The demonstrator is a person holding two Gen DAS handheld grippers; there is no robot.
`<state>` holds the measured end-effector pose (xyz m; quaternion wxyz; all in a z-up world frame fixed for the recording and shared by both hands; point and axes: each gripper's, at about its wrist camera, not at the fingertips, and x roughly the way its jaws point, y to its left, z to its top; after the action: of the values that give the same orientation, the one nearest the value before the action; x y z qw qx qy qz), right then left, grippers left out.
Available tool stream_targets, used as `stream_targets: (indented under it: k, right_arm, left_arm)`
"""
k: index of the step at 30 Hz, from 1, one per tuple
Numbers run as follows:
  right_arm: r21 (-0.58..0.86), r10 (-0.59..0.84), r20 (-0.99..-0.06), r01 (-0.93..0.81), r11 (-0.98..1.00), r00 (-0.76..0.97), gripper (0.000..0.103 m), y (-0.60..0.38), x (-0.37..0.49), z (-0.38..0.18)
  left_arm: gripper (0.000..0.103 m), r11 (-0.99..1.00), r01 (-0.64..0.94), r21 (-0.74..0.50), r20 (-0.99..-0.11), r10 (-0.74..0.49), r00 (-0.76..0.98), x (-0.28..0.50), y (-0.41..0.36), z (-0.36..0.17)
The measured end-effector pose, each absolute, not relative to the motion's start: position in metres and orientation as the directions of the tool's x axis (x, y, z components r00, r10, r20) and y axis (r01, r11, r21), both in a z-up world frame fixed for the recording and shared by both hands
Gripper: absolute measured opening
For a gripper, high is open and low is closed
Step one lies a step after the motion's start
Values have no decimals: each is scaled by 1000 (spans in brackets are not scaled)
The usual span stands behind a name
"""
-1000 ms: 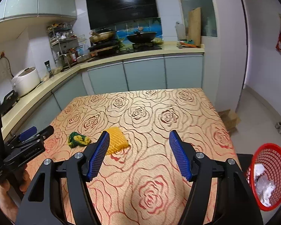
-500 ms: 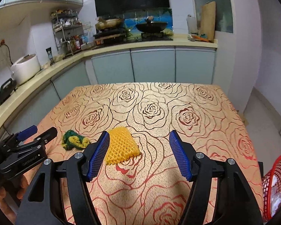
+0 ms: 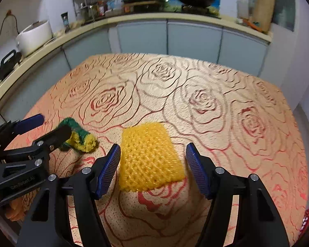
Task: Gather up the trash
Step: 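Grasp the green scrubber with the left tool while the right tool grasps the yellow sponge, then lift the scrubber and sponge and carry them over the red wastebasket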
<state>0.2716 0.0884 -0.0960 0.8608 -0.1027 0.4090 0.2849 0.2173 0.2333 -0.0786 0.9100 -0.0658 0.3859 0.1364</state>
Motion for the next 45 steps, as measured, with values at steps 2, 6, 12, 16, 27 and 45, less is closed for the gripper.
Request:
stream_targets:
  k: [2,6,12,16,27,45]
  right_arm:
    - [52,401,-769,-577,815,497,64,90,272,-100]
    - [59,405,-777,-585,809,482,51,90,271,-104]
    - [89,433,-777,-601,794,457,28,88,264,-104]
    - [106,442,-771,-592,799,458,25,83,258,-100]
    - [177,490,-683,-528,831,542,25,30,229,-59]
    - [205,464,-633,-444,872,620,25,-41,205,-34]
  left_arm:
    - [53,958,-287,-29,-721,179,669,218,234,-80]
    - [37,964,-265,-30,-719,163,676,220,232,-80]
    - [13,970,-243,-4,-708,169,686,218,223,-79]
    - [0,972,-231,-33,-708,140,692,213,222,-78]
    - [0,974,-200,-110,-619,91,780,179,218,-42]
    - [76,979,-200,35,-710,165,684,215,212,-76]
